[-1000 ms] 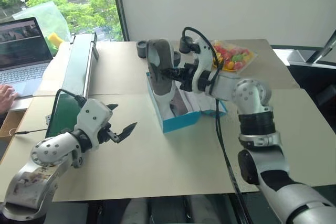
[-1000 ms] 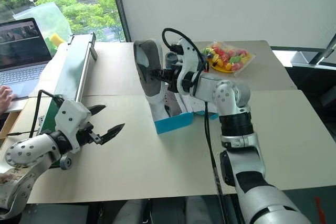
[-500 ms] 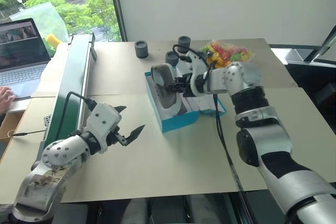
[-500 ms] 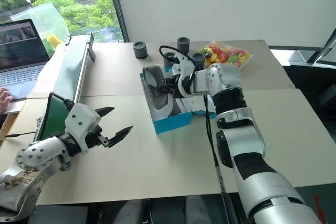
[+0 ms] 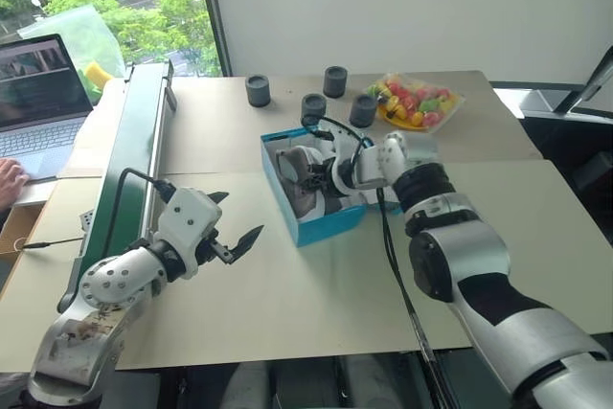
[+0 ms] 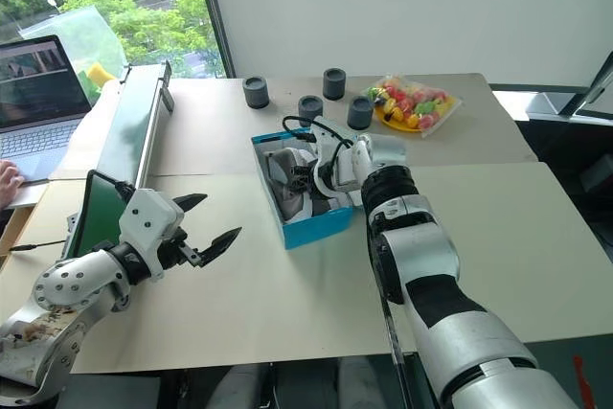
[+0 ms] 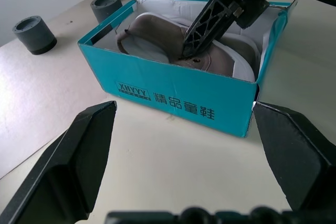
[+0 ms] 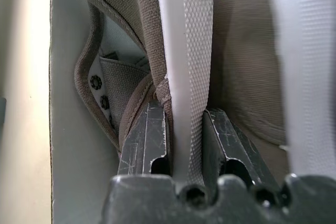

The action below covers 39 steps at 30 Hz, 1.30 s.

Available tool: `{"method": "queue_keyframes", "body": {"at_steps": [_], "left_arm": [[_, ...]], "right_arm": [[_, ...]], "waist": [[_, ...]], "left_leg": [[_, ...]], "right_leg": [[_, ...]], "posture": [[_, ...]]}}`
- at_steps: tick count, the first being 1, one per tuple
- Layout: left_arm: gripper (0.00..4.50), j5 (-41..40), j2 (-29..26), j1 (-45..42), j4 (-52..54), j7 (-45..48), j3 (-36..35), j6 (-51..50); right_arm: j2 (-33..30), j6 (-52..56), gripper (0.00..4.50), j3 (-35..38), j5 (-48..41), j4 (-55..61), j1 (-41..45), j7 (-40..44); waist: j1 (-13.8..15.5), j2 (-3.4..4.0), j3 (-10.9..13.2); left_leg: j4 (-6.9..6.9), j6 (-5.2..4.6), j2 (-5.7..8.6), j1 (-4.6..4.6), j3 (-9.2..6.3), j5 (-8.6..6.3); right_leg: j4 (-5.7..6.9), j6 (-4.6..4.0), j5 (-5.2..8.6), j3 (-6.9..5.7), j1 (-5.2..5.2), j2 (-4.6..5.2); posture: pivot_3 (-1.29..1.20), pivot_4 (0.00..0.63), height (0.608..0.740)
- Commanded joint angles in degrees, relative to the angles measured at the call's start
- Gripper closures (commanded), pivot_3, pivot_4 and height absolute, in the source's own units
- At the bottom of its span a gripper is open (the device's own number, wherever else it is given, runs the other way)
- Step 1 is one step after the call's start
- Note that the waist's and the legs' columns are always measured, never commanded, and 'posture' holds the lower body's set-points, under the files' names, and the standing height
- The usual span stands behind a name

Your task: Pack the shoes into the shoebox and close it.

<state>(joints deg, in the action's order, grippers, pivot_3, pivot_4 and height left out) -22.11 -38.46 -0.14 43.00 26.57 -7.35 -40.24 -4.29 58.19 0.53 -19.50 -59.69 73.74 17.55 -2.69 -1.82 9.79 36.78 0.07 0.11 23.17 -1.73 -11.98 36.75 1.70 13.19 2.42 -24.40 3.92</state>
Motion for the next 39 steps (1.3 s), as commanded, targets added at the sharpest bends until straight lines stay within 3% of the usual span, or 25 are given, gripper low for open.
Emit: {"method": "queue_keyframes", "body": {"at_steps": [1, 2, 4, 6, 13, 17, 21, 25, 28, 32, 35, 39], "left_arm": [[0.06, 0.4, 0.0, -0.7, 2.2, -0.5, -0.3, 0.0], [0.06, 0.4, -0.1, -0.7, 2.1, -0.6, -0.3, 0.0], [0.00, 0.5, -0.2, -0.6, 2.3, -0.7, -0.3, -0.1], [0.00, 0.7, -0.3, -0.5, 2.4, -0.8, -0.3, -0.1], [0.00, 0.6, -0.2, -0.8, 3.1, -0.7, 0.3, -0.7], [0.00, 0.6, -0.2, -1.0, 2.9, -0.4, 0.1, -0.7], [0.00, 0.4, 0.2, -1.2, 3.0, -0.4, 0.6, -0.7], [0.00, -1.2, 1.8, -1.1, 3.0, -0.3, 0.9, -0.9], [0.00, -0.7, 2.2, -0.5, 2.3, -0.2, 2.0, -0.5], [0.00, -0.9, 2.5, -0.4, 2.0, 0.2, 2.4, -0.4], [0.00, -0.5, 2.5, -0.6, 0.6, 0.7, 3.1, 0.2], [0.00, -0.3, 2.6, -1.2, -0.3, 1.1, 4.0, 0.7]], "right_arm": [[1.0, -4.8, 4.04, -0.5, 3.0, -2.4, 2.4, 1.6], [1.1, -5.3, 4.04, -0.1, 3.4, -3.1, 2.7, 1.7], [1.1, -6.4, 3.05, 1.5, 3.5, -3.7, 3.2, 1.5], [1.1, -6.6, 2.54, 2.8, 3.3, -3.8, 3.7, 1.3], [-0.8, -0.9, 0.11, 5.0, 1.1, 0.8, 10.1, 5.7], [-3.8, 5.7, 0.04, 6.5, -1.5, 8.2, 12.4, 9.2], [-6.8, 13.7, 0.04, 10.0, -6.5, 20.2, 7.4, 11.1], [-12.8, 15.1, 1.10, 11.1, -12.0, 36.4, -4.4, 17.6], [-23.7, 10.8, 2.12, 8.5, -15.9, 47.8, -14.4, 32.3], [-35.0, 6.1, 3.53, 6.5, -16.9, 54.2, -20.9, 42.2], [-43.5, 3.2, 4.43, 0.6, -16.2, 61.2, -28.0, 50.9], [-50.6, -6.0, 4.43, -14.5, -4.4, 66.8, -35.8, 53.0]], "waist": [[0.0, 0.00, 0.0], [0.0, 0.00, 0.0], [0.0, 0.00, 0.0], [0.0, 0.00, 0.0], [0.1, 0.01, 0.0], [0.2, 0.02, 0.0], [0.2, 0.01, 0.0], [1.3, -0.01, 0.0], [1.7, 0.00, 0.0], [1.6, 0.11, 0.1], [0.6, 0.10, 0.1], [0.1, 0.09, 0.1]], "left_leg": [[0.00, 0.00, 0.00, 0.01, 0.00, 0.00], [0.00, 0.00, 0.01, 0.02, 0.00, 0.00], [0.00, 0.00, 0.01, 0.01, -0.01, 0.00], [0.00, 0.00, 0.00, 0.00, -0.02, 0.00], [0.00, 0.00, 0.01, 0.07, -0.02, 0.00], [-0.01, 0.01, 0.01, 0.15, -0.05, -0.01], [-0.02, 0.02, 0.01, 0.10, -0.06, -0.02], [0.06, 0.02, 0.02, 0.12, -0.19, -0.02], [0.07, 0.01, 0.06, 0.16, -0.09, -0.01], [0.07, -0.11, 0.08, 0.21, -0.07, -0.09], [0.06, -0.17, 0.00, -0.06, 0.08, -0.13], [0.07, -0.19, -0.06, -0.29, 0.16, -0.14]], "right_leg": [[0.00, 0.00, 0.00, 0.00, -0.01, 0.01], [0.00, 0.00, 0.00, 0.00, -0.01, 0.02], [-0.01, 0.00, 0.00, 0.00, 0.00, 0.04], [0.01, 0.00, 0.00, -0.01, -0.01, 0.02], [0.01, 0.00, 0.00, 0.00, -0.07, 0.03], [0.00, 0.00, 0.00, -0.02, -0.13, 0.02], [-0.06, 0.00, 0.00, -0.05, -0.04, 0.04], [-0.09, 0.02, 0.00, -0.20, 0.11, 0.14], [-0.06, 0.05, -0.01, -0.12, 0.01, 0.18], [-0.17, 0.14, 0.06, -0.14, 0.02, 0.22], [-0.15, 0.08, 0.06, 0.02, 0.17, 0.03], [-0.11, 0.07, 0.10, 0.11, 0.33, -0.05]], "posture": [[0.00, 0.150, 0.740], [0.00, 0.150, 0.740], [0.00, 0.150, 0.740], [0.00, 0.150, 0.740], [0.00, 0.150, 0.740], [0.00, 0.150, 0.740], [0.00, 0.150, 0.740], [0.00, 0.150, 0.740], [0.00, 0.150, 0.740], [0.00, 0.150, 0.740], [0.00, 0.150, 0.740], [0.00, 0.150, 0.740]]}}
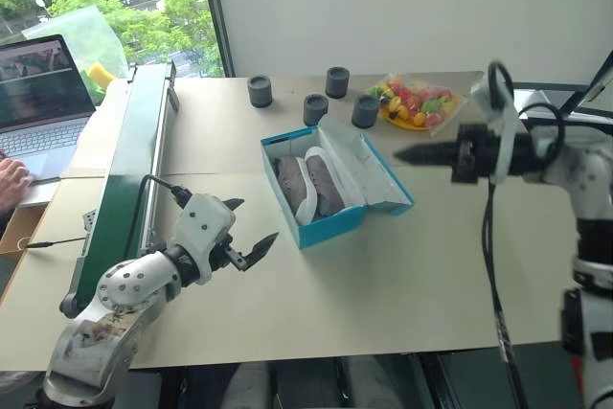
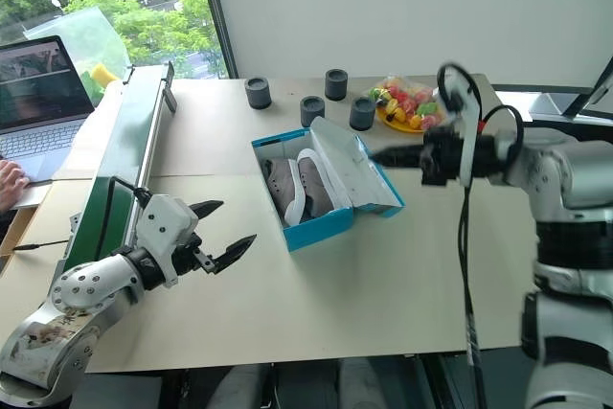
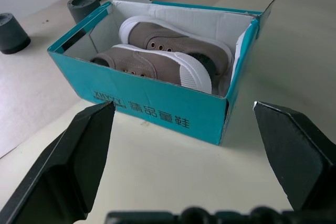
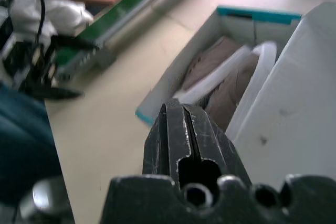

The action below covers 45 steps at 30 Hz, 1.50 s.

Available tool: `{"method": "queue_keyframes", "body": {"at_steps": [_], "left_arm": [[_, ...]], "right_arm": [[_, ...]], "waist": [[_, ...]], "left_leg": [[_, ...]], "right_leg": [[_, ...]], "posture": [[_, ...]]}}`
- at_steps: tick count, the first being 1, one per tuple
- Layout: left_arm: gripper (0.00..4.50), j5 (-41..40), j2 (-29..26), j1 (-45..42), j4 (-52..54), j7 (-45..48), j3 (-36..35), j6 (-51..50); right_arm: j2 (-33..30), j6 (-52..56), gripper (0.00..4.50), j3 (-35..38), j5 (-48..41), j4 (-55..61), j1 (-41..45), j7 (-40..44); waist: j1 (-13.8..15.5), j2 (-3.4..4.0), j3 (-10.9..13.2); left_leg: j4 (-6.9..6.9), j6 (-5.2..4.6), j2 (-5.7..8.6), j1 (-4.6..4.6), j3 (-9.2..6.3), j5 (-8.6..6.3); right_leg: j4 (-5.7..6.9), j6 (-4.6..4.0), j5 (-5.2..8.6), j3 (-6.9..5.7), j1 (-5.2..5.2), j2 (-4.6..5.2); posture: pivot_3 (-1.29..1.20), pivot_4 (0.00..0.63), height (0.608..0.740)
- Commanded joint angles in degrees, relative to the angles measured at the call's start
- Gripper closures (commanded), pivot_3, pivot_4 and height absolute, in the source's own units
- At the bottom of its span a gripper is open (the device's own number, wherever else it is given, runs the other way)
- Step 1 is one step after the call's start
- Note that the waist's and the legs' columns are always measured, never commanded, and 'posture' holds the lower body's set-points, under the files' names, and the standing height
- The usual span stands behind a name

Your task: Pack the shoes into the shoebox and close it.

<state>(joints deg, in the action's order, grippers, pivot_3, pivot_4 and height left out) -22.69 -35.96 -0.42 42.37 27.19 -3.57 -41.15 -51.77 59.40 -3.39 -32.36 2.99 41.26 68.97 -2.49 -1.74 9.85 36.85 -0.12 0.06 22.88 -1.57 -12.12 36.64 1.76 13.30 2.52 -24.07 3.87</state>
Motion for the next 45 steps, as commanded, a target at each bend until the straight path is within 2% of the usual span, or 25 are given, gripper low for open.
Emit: {"method": "queue_keyframes", "body": {"at_steps": [1, 3, 6, 10, 13, 18, 23, 27, 30, 37, 41, 45], "left_arm": [[0.00, 0.3, 0.3, -1.2, 0.0, 0.4, 0.4, 1.7], [0.00, 0.6, 0.5, -1.7, -0.6, 0.4, 0.6, 1.7], [0.00, 0.5, 0.6, -1.8, -0.6, 0.3, 0.2, 1.5], [0.00, 0.8, 1.0, -1.7, -0.5, 0.0, 0.3, 1.6], [0.00, 1.0, 1.1, -1.8, -0.5, -0.1, 0.4, 1.6], [0.00, 1.1, 1.5, -2.0, -0.3, -0.4, 0.2, 1.5], [0.00, 1.0, 1.7, -2.8, -0.5, -0.3, 0.0, 1.3], [0.00, 0.9, 1.6, -3.3, -0.5, -0.1, 0.0, 1.0], [0.00, 0.8, 1.4, -4.1, -0.6, -0.1, -0.2, 0.6], [0.00, 0.6, 1.0, -4.7, 0.2, 0.1, -0.3, -0.2], [0.00, 0.3, 0.2, -4.6, 1.0, 0.2, -1.0, -1.0], [0.00, 0.1, -0.2, -4.1, 1.6, -0.1, -1.5, -1.4]], "right_arm": [[-4.0, -9.6, 4.43, -15.7, 13.5, 4.1, -4.6, 0.3], [-1.7, -10.5, 4.43, -23.2, 21.0, 2.9, -5.4, -4.9], [5.4, -8.9, 4.43, -23.7, 23.1, -0.2, -4.7, -11.1], [19.0, -2.3, 4.43, -14.4, 21.4, -9.7, -1.3, -23.4], [25.0, -1.9, 4.43, -8.8, 22.1, -16.8, 0.9, -31.0], [34.6, -9.2, 4.43, 7.6, 19.9, -34.5, 5.5, -48.2], [38.6, -19.7, 4.43, 12.5, 21.6, -49.4, 10.9, -58.7], [38.6, -27.0, 4.43, 11.2, 24.0, -56.7, 13.8, -59.6], [36.3, -37.6, 4.43, 10.4, 26.2, -63.7, 15.9, -58.6], [36.6, -42.6, 4.43, 22.4, 17.0, -74.5, 21.0, -55.9], [37.0, -40.5, 4.43, 33.7, 6.3, -76.6, 23.5, -49.6], [37.4, -41.2, 4.43, 35.0, 3.7, -74.4, 25.5, -36.4]], "waist": [[0.0, 0.00, 0.0], [0.0, 0.00, 0.0], [-0.2, -0.01, 0.0], [0.0, -0.04, 0.0], [0.4, -0.06, 0.0], [1.1, -0.12, 0.0], [0.7, -0.11, 0.0], [0.0, -0.11, 0.0], [0.0, -0.11, 0.0], [-0.7, -0.11, 0.0], [-1.2, -0.11, 0.0], [-1.5, -0.10, 0.0]], "left_leg": [[0.02, 0.00, 0.00, 0.00, 0.03, 0.00], [0.10, 0.01, 0.01, 0.01, 0.06, 0.01], [0.15, 0.04, -0.01, 0.02, 0.09, 0.03], [0.15, 0.06, -0.01, 0.04, 0.03, 0.04], [0.16, 0.07, 0.03, 0.09, -0.03, 0.04], [0.14, 0.07, 0.06, 0.15, -0.08, 0.04], [0.13, 0.07, 0.10, 0.11, -0.02, 0.04], [0.13, 0.07, 0.09, 0.04, 0.00, 0.04], [0.13, 0.07, 0.10, 0.05, 0.01, 0.04], [0.09, 0.07, 0.04, 0.07, 0.01, 0.04], [0.07, 0.07, 0.03, 0.06, 0.01, 0.04], [0.07, 0.07, 0.03, 0.07, 0.01, 0.04]], "right_leg": [[0.00, 0.01, 0.00, 0.04, -0.03, 0.00], [0.02, 0.12, 0.07, 0.05, -0.05, 0.01], [0.08, 0.00, -0.01, 0.14, -0.11, -0.02], [0.16, -0.04, -0.04, 0.18, -0.13, -0.05], [0.14, -0.03, -0.08, 0.13, -0.13, 0.00], [0.14, -0.01, -0.11, 0.02, -0.14, 0.14], [0.15, -0.02, -0.12, 0.04, -0.14, 0.10], [0.16, -0.05, -0.14, 0.06, -0.08, 0.08], [0.14, -0.04, -0.14, 0.06, -0.08, 0.08], [0.13, -0.04, -0.15, 0.10, -0.10, 0.02], [0.13, -0.04, -0.15, 0.12, -0.07, 0.02], [0.11, -0.03, -0.15, 0.12, -0.08, 0.02]], "posture": [[0.00, 0.150, 0.740], [0.00, 0.150, 0.740], [0.00, 0.150, 0.740], [0.00, 0.150, 0.740], [0.00, 0.150, 0.740], [0.00, 0.150, 0.740], [0.00, 0.150, 0.740], [0.00, 0.150, 0.740], [0.00, 0.150, 0.740], [0.00, 0.150, 0.740], [0.00, 0.150, 0.740], [0.00, 0.150, 0.740]]}}
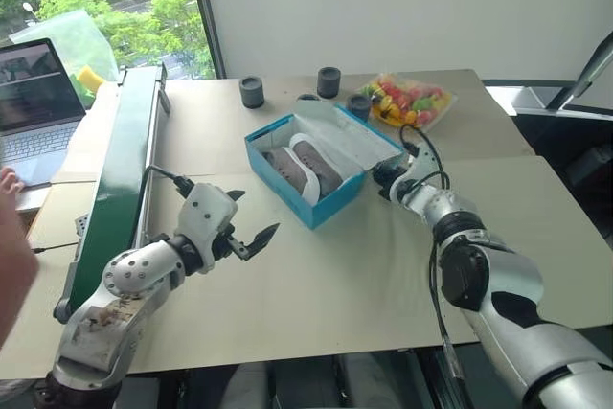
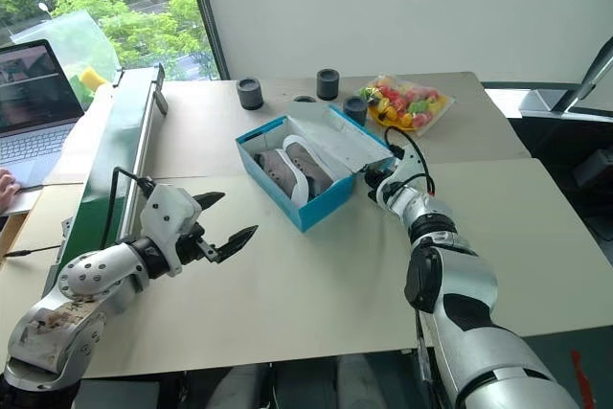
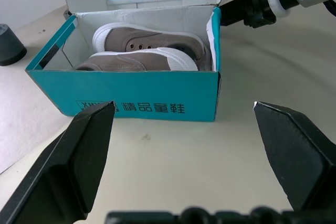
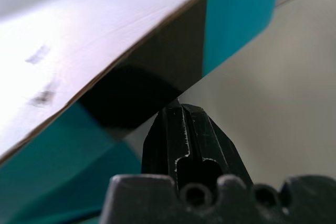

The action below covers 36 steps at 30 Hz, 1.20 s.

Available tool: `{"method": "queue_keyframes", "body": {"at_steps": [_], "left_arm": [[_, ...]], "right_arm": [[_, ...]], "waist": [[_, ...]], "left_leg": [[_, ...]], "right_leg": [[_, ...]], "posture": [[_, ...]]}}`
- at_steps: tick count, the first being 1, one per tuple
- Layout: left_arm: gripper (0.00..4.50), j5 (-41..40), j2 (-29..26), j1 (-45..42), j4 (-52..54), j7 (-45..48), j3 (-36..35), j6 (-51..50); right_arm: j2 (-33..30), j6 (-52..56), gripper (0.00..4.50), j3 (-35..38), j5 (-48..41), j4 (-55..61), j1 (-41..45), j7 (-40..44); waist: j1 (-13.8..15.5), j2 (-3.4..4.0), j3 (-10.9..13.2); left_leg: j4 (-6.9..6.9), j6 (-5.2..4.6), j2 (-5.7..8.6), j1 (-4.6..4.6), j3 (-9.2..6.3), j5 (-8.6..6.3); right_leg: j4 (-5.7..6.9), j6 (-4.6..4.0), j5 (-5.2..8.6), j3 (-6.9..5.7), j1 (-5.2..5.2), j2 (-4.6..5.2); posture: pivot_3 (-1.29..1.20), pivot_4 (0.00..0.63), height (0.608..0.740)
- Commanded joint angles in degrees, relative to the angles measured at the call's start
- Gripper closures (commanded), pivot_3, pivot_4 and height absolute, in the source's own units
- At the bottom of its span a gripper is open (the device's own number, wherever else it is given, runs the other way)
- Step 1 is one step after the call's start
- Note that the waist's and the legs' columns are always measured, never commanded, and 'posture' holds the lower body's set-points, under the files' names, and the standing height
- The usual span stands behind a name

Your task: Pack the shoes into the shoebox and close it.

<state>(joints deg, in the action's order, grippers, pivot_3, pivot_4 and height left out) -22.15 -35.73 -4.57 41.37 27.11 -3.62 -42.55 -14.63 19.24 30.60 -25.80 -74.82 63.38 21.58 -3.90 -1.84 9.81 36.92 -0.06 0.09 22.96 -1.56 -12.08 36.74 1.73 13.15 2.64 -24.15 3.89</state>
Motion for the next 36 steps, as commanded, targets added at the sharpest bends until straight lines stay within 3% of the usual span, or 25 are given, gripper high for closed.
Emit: {"method": "queue_keyframes", "body": {"at_steps": [1, 6, 8, 11, 14, 17, 20, 26, 30, 36], "left_arm": [[0.00, -0.6, -0.4, 0.2, 2.8, -0.1, -1.6, -0.2], [0.00, -1.0, -0.3, 0.6, 3.6, -0.6, -1.2, -0.9], [0.00, -1.0, -0.2, 0.7, 3.7, -0.8, -1.2, -1.1], [0.00, -1.1, -0.1, 0.7, 4.0, -0.9, -1.4, -1.5], [0.00, -1.2, 0.0, 0.8, 4.1, -1.2, -1.4, -1.6], [0.00, -1.0, 0.1, 1.1, 4.1, -1.3, -1.4, -1.6], [0.00, -1.0, 0.3, 1.3, 4.1, -1.6, -1.1, -1.5], [0.00, -1.0, 0.4, 1.1, 4.1, -1.9, -0.7, -1.7], [0.00, -1.0, 0.4, 1.6, 4.6, -2.1, -1.0, -2.0], [0.00, -1.3, 0.7, 2.3, 6.5, -3.4, -2.0, -3.3]], "right_arm": [[0.4, -1.5, 4.43, 0.7, -2.9, 4.2, 3.7, 13.6], [1.1, -2.4, 4.43, -1.2, -3.0, 8.3, 3.5, 23.4], [1.4, 0.1, 4.43, -2.8, -4.5, 13.5, 2.6, 31.5], [1.7, 4.9, 4.43, -8.6, -4.7, 23.5, -0.4, 41.9], [0.9, 7.4, 4.43, -15.9, -1.7, 31.1, -2.6, 45.1], [0.8, 2.8, 4.43, -24.6, 7.1, 32.2, -3.1, 41.2], [3.3, -3.7, 4.43, -32.1, 16.8, 27.5, -0.6, 32.1], [8.8, -13.3, 4.43, -32.5, 22.3, 13.0, 6.9, 16.9], [10.9, -16.1, 4.43, -32.7, 23.8, 7.9, 8.5, 14.9], [12.3, -15.6, 4.43, -41.9, 34.0, 3.1, 3.9, 13.4]], "waist": [[-0.2, 0.00, 0.0], [0.0, 0.01, 0.0], [0.1, 0.01, 0.0], [0.1, 0.02, 0.0], [0.1, 0.02, 0.0], [0.1, 0.02, 0.0], [0.0, 0.02, 0.0], [0.0, 0.02, 0.0], [0.2, 0.02, 0.0], [0.1, 0.03, 0.0]], "left_leg": [[0.00, 0.00, 0.00, 0.01, 0.00, 0.00], [-0.01, 0.00, -0.02, -0.01, -0.01, 0.00], [-0.01, 0.00, -0.01, 0.00, -0.02, 0.00], [-0.01, 0.00, -0.02, 0.03, -0.04, 0.00], [-0.01, 0.00, -0.03, 0.02, -0.07, -0.01], [0.00, 0.01, -0.02, -0.02, -0.06, -0.01], [0.00, 0.01, 0.00, -0.08, -0.02, 0.00], [-0.01, 0.04, 0.00, 0.05, -0.05, 0.01], [-0.02, 0.05, 0.00, 0.10, -0.16, 0.00], [-0.03, 0.06, 0.02, 0.05, -0.20, 0.00]], "right_leg": [[0.00, 0.00, 0.00, 0.00, -0.01, -0.01], [0.02, 0.00, 0.00, 0.00, -0.01, -0.03], [0.02, 0.00, 0.00, -0.01, -0.01, 0.00], [0.02, 0.01, 0.00, -0.03, -0.04, 0.00], [0.04, 0.01, 0.00, -0.05, -0.05, 0.01], [0.10, 0.01, 0.00, -0.04, -0.05, 0.05], [0.17, 0.00, 0.00, 0.00, -0.07, 0.03], [0.22, -0.01, 0.00, 0.05, -0.24, 0.09], [0.15, -0.01, 0.00, -0.05, -0.22, 0.15], [0.16, -0.01, 0.00, -0.05, -0.19, 0.17]], "posture": [[0.00, 0.150, 0.740], [0.00, 0.150, 0.740], [0.00, 0.150, 0.740], [0.00, 0.150, 0.740], [0.00, 0.150, 0.740], [0.00, 0.150, 0.740], [0.00, 0.150, 0.740], [0.00, 0.150, 0.740], [0.00, 0.150, 0.740], [0.00, 0.150, 0.740]]}}
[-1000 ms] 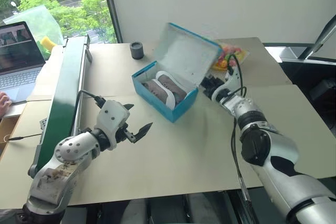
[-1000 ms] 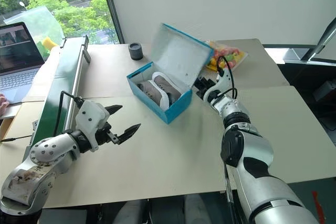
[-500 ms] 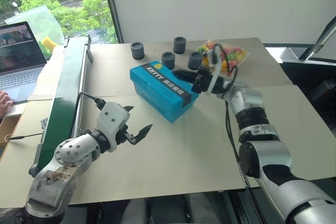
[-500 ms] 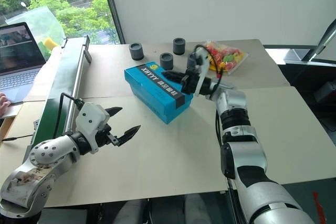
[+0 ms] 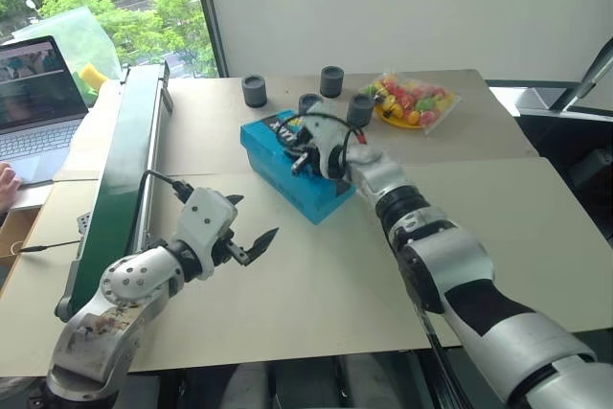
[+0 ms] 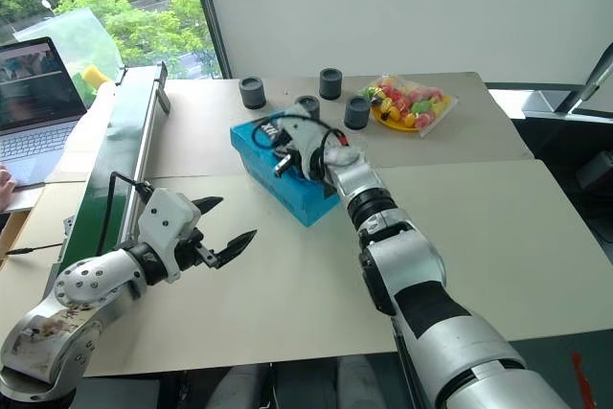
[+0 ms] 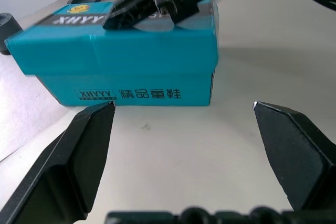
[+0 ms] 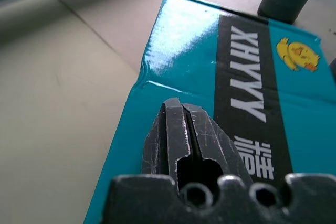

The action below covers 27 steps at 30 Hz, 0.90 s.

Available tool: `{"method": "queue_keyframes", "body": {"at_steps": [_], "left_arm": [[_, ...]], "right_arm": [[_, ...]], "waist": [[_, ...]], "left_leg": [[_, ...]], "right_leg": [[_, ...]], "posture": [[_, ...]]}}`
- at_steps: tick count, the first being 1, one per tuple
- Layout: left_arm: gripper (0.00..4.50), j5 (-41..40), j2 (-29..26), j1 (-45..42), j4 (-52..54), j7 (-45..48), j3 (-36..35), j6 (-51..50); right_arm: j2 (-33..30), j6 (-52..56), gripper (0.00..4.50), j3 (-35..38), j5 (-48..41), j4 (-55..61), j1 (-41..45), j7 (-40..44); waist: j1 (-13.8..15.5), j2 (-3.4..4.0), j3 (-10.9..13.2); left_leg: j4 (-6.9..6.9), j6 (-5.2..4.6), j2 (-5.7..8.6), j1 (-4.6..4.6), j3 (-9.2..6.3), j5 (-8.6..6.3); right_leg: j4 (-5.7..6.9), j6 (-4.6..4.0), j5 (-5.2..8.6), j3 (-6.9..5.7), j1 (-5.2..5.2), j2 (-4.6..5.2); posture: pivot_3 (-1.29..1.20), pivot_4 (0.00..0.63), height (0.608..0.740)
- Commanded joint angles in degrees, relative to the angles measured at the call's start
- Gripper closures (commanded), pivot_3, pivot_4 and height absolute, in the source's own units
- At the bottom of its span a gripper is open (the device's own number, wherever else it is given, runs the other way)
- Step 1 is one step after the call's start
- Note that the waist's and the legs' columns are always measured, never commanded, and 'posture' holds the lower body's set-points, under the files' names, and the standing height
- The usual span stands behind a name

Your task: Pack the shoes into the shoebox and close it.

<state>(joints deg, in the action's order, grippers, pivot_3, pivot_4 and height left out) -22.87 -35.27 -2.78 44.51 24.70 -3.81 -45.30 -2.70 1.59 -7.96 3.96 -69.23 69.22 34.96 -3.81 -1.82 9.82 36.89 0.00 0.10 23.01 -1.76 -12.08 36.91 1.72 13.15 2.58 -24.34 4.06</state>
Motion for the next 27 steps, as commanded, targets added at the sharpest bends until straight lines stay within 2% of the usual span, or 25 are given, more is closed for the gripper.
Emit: {"method": "queue_keyframes", "body": {"at_steps": [1, 6, 9, 13, 18, 21, 27], "left_arm": [[0.00, -0.6, 0.2, 0.8, 3.5, -1.1, -1.9, -0.6], [0.00, -0.5, 1.1, 1.1, 4.3, -2.0, -1.9, -1.3], [0.00, -0.3, 1.5, 1.1, 4.5, -2.5, -1.7, -1.4], [0.00, -0.6, 2.7, 1.0, 4.8, -3.7, -1.4, -1.7], [0.00, 1.3, 3.3, 1.6, 4.5, -4.9, -0.2, -1.0], [0.00, 1.2, 4.2, 1.8, 4.8, -5.7, 0.0, -0.7], [0.00, -0.1, 7.7, 1.3, 2.9, -7.5, -1.9, 0.2]], "right_arm": [[0.3, 2.7, 4.43, -3.8, 4.8, -2.9, -2.3, 0.0], [0.5, 4.3, 4.43, -3.9, 6.1, -4.2, -3.0, -1.2], [0.5, 4.1, 4.43, -3.7, 6.5, -4.2, -3.1, -1.5], [-0.2, 4.1, 4.43, -3.2, 6.2, -4.2, -4.0, -1.9], [-2.3, 5.6, 4.43, 9.0, -6.4, 1.6, -3.5, 3.7], [-7.2, 10.2, 4.43, 15.5, -12.6, 7.2, -5.2, 5.5], [-15.3, 17.6, 4.43, 17.1, -12.9, 22.9, -14.1, 1.2]], "waist": [[0.0, 0.02, 0.0], [0.0, 0.03, -0.2], [0.0, 0.03, -0.2], [0.1, 0.04, -0.3], [0.5, 0.04, -0.3], [1.1, 0.04, -0.3], [1.5, 0.05, -0.2]], "left_leg": [[0.00, 0.00, -0.01, -0.06, -0.02, 0.00], [-0.04, 0.00, 0.00, -0.56, -0.06, 0.00], [-0.08, 0.00, -0.01, -1.15, -0.03, -0.02], [-0.08, 0.00, 0.01, -1.26, -0.03, -0.02], [-0.08, 0.00, 0.00, -1.24, -0.02, -0.02], [-0.08, 0.00, 0.00, -0.99, -0.01, -0.01], [-0.09, -0.02, 0.00, -0.69, 0.01, -0.03]], "right_leg": [[0.03, 0.00, 0.00, 0.01, 0.03, 0.00], [0.03, -0.01, 0.02, 0.02, 0.50, -0.03], [-0.18, -0.03, 0.05, -0.07, 1.22, -0.08], [-0.16, -0.03, 0.07, -0.07, 1.30, -0.09], [-0.16, -0.03, 0.07, -0.07, 1.31, -0.08], [-0.18, -0.03, 0.06, -0.08, 1.14, -0.07], [-0.30, 0.00, 0.09, -0.14, 0.92, -0.02]], "posture": [[0.00, 0.150, 0.740], [0.00, 0.150, 0.740], [0.00, 0.150, 0.740], [0.00, 0.150, 0.740], [0.00, 0.150, 0.740], [0.00, 0.150, 0.740], [0.00, 0.150, 0.740]]}}
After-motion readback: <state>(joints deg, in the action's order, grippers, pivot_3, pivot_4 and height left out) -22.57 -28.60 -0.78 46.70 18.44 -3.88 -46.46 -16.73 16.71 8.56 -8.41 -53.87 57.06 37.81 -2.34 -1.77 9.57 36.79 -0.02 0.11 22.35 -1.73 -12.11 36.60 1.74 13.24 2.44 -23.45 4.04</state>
